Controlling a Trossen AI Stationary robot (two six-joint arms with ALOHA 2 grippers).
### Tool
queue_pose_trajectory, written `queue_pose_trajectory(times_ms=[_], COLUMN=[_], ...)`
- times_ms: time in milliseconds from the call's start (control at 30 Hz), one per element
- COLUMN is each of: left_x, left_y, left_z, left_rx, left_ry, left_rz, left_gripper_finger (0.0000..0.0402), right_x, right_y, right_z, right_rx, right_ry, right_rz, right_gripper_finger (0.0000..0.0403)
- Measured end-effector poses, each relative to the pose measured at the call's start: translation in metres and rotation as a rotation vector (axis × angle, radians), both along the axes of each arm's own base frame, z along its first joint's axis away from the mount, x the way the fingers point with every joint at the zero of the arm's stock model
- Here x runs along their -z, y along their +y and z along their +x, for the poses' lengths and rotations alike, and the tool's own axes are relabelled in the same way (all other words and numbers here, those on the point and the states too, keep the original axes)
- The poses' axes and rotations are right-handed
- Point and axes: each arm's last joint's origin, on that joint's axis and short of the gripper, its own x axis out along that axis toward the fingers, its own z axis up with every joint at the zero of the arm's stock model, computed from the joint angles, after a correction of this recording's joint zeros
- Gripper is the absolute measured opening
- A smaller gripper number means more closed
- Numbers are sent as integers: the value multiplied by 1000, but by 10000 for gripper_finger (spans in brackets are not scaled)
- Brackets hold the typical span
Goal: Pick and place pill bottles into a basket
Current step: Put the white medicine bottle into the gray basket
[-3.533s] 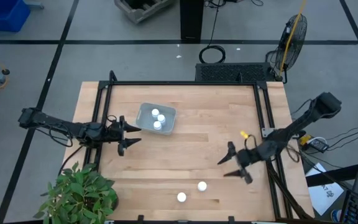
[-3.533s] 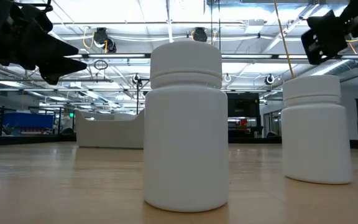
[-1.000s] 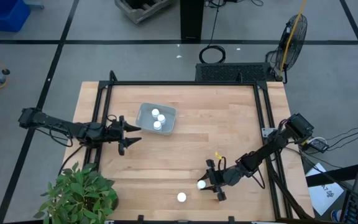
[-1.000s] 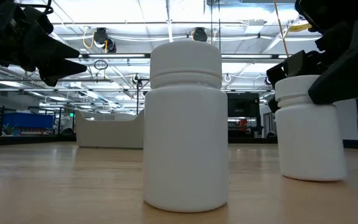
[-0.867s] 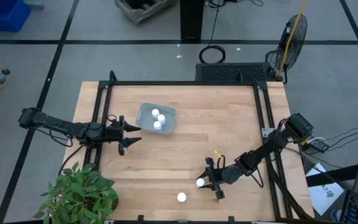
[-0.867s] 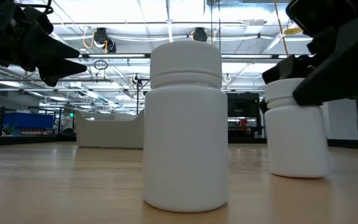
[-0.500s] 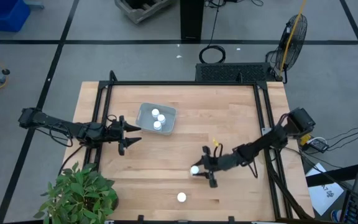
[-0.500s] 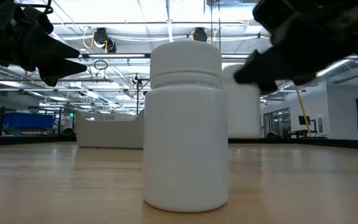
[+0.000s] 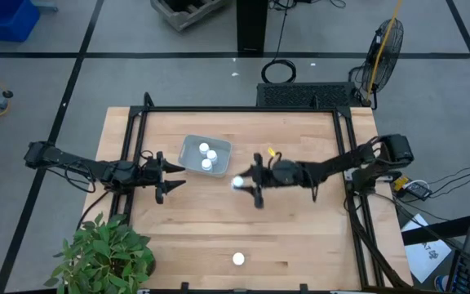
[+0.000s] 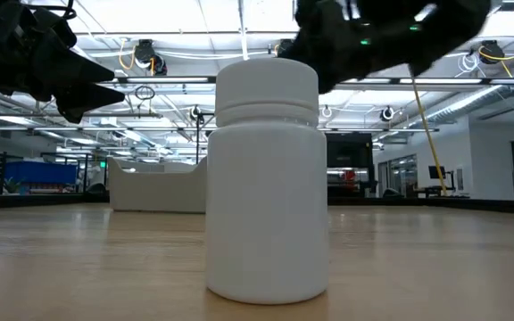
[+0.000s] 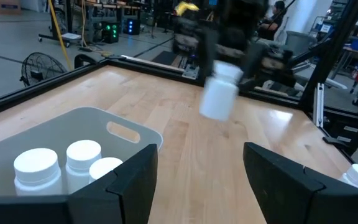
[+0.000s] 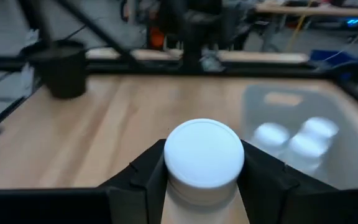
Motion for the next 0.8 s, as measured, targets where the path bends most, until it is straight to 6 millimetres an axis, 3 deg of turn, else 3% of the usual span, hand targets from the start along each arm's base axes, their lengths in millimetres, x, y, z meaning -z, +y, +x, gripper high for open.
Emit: queue_pose_trajectory(times_ms=[133, 333, 600, 800], left_x=[0, 0, 0, 0], left_y=[0, 0, 0, 0], left_z=[0, 0, 0, 0], left_rx=[0, 0, 1, 0], left_ry=[-1, -1, -2, -3], left_rz=[0, 0, -1, -1], left_gripper_finger=[244, 244, 244, 244], right_x=[-17, -26, -9, 7], right_y=[-26, -60, -97, -106], right_z=[11, 21, 42, 59], right_rx=[51, 86, 86, 80], right_ry=[-15, -3, 39, 108], right_rz=[-37, -53, -36, -56], right_gripper_finger=[147, 147, 147, 147])
